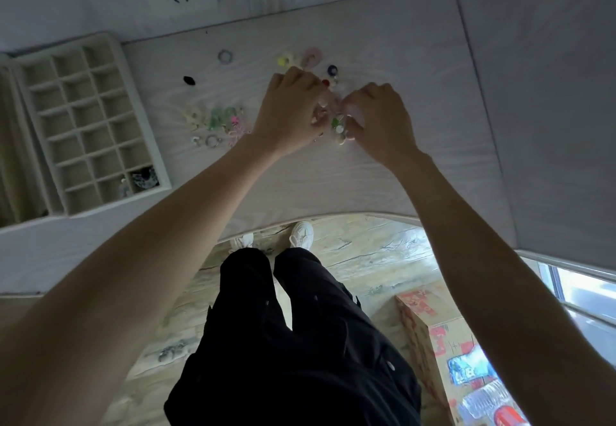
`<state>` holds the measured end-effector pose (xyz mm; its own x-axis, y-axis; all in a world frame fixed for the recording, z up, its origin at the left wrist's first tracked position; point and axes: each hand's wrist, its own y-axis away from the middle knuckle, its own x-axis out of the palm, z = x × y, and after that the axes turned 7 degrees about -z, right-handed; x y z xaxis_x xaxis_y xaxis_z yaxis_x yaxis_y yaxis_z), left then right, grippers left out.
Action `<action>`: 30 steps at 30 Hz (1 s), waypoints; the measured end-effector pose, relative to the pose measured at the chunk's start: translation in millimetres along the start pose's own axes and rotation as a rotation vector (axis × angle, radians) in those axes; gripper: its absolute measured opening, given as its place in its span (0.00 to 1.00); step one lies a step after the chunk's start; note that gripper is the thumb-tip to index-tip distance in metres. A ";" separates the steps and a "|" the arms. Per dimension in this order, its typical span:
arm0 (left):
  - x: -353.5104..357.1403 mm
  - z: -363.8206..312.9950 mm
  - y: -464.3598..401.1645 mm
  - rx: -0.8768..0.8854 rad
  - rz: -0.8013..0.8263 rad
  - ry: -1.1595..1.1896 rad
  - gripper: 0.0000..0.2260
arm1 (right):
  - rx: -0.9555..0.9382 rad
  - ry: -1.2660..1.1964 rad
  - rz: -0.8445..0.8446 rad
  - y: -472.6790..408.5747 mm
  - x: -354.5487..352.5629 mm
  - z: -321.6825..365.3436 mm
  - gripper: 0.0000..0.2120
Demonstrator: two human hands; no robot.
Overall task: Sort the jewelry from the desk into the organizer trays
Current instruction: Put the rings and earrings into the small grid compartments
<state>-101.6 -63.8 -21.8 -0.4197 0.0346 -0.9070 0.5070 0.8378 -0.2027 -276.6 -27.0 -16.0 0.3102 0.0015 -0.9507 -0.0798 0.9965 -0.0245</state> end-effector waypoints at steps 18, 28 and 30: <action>-76.4 -3.4 74.5 -0.669 -0.038 1.242 0.10 | 0.397 -0.979 -0.124 23.2 -38.6 111.3 0.07; -133.6 68.8 220.5 -0.925 -0.341 0.988 0.14 | 0.350 -1.098 0.280 41.0 28.7 265.4 0.06; -137.0 86.8 233.4 -0.948 -0.373 0.933 0.12 | 0.338 -1.062 0.310 35.1 40.6 288.8 0.07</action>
<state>139.6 79.7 23.1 -0.9507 -0.2385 -0.1979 -0.2894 0.9118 0.2912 6.7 32.2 33.8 0.9744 0.1593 -0.1588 -0.0838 0.9122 0.4011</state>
